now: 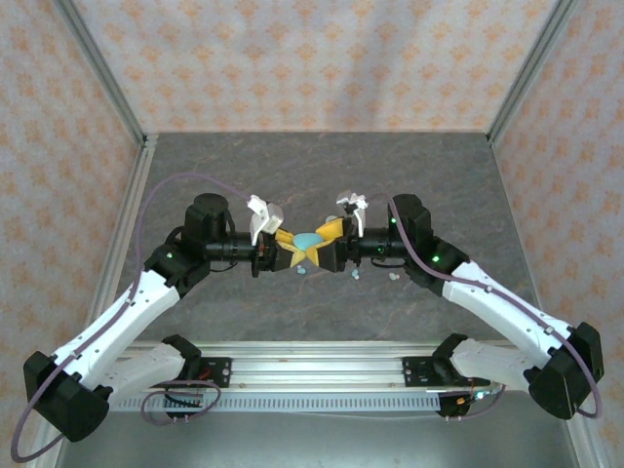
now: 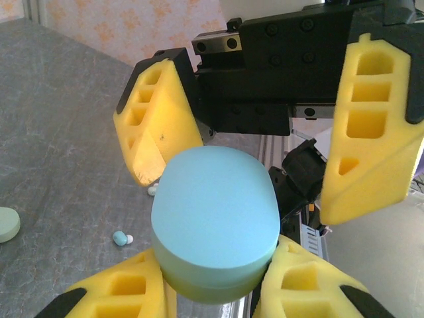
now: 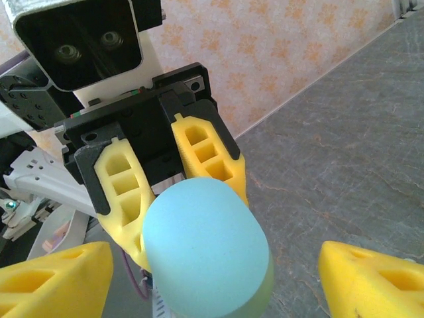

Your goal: Insert wireless bluetooth earbuds into charging case

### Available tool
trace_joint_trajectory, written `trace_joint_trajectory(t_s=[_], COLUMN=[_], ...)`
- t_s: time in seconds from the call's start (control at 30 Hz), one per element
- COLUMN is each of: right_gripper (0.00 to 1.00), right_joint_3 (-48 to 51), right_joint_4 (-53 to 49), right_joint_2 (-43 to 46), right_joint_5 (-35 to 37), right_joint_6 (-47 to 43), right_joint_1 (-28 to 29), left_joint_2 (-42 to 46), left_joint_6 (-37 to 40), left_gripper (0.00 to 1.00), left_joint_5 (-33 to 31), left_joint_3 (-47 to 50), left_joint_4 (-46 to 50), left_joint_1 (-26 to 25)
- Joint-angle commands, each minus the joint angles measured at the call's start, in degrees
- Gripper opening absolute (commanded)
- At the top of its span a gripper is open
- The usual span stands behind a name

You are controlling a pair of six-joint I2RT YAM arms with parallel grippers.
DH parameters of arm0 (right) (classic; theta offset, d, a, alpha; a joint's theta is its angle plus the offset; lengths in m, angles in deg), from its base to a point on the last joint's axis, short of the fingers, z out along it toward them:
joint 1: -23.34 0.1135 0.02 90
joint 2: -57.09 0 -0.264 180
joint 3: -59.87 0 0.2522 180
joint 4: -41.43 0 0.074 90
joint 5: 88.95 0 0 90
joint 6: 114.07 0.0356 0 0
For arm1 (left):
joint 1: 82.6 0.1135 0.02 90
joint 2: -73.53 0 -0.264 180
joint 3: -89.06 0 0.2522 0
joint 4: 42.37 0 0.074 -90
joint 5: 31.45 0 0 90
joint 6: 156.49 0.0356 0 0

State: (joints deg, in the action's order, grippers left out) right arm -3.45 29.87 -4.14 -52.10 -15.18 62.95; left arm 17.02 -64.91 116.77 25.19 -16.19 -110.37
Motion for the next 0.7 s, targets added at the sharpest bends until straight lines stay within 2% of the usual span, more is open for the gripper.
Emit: trace_joint_trajectory(t_s=[0.0, 0.2, 0.47, 0.67], right_gripper=[0.82, 0.80, 0.58, 0.58], right_joint_3=[-0.17, -0.37, -0.27, -1.15], right_joint_4=[-0.64, -1.87, -0.96, 0.02], right_joint_2=[1.20, 0.85, 1.03, 0.26], right_joint_5=[0.32, 0.73, 3.13, 4.03], right_joint_6=[-3.28, -4.49, -3.91, 0.61], right_joint_1=[0.40, 0.37, 0.38, -0.60], left_joint_2=[0.50, 0.74, 0.52, 1.44], left_joint_6=[0.40, -0.06, -0.09, 1.31], left_gripper=[0.17, 0.17, 0.17, 0.17], left_joint_5=[1.98, 2.08, 2.43, 3.19], left_joint_3=[-2.01, -1.46, -1.44, -0.29], left_joint_4=[0.19, -0.20, -0.91, -1.29], left_joint_1=[-0.43, -0.50, -0.77, -0.90])
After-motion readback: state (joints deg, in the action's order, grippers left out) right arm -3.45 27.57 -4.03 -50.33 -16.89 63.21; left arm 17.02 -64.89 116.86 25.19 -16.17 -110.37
